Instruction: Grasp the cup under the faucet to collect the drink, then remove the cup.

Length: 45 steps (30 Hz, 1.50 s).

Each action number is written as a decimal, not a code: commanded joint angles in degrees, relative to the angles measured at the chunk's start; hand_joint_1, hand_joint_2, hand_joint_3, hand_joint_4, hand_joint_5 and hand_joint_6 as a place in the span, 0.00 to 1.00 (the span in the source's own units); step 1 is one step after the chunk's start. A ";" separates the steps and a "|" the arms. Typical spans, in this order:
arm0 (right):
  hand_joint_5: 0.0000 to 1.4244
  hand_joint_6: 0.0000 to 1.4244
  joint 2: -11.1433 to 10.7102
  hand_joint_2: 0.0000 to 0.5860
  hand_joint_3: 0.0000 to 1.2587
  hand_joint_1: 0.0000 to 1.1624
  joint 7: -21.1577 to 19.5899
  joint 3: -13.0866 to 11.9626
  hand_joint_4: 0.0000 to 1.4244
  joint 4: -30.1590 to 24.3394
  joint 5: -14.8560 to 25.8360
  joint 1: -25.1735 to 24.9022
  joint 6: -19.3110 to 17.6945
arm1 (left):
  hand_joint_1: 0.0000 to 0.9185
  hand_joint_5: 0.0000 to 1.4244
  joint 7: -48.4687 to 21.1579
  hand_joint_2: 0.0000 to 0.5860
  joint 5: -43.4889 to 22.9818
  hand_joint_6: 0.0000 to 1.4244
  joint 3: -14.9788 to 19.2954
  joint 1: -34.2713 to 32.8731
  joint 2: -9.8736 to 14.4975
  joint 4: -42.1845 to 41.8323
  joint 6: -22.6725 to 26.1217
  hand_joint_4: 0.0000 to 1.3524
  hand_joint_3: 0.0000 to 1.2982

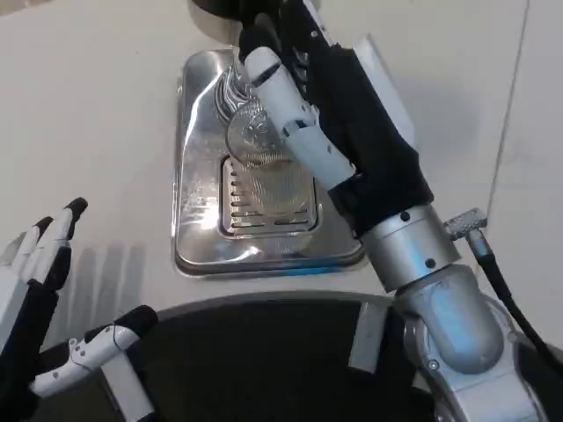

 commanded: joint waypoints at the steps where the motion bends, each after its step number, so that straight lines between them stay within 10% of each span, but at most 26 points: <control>1: 0.00 0.00 0.78 1.00 0.00 0.17 0.97 1.05 0.00 -0.20 0.58 -1.71 1.47 | 0.00 0.00 0.09 0.18 -1.35 0.00 0.38 0.24 0.09 1.59 -0.75 0.00 0.00; 24: 0.00 0.00 -2.35 0.97 0.00 0.09 6.01 6.74 0.00 -1.98 -5.42 -8.62 15.70 | 0.00 0.00 0.87 0.12 -2.89 0.00 1.47 -0.62 2.22 6.50 -5.37 0.00 0.00; 34: 0.00 0.00 -7.41 0.93 0.00 0.00 11.96 14.39 0.00 -9.31 -22.04 -13.14 29.55 | 0.00 0.00 1.68 0.10 -1.43 0.00 0.98 -1.29 2.19 6.98 -5.77 0.00 0.00; 45: 0.00 0.00 -9.72 0.93 0.00 0.00 22.12 22.09 0.00 -12.27 -43.53 -18.36 34.13 | 0.00 0.00 4.19 0.09 0.54 0.00 -0.29 -2.69 1.44 7.46 -6.14 0.00 0.00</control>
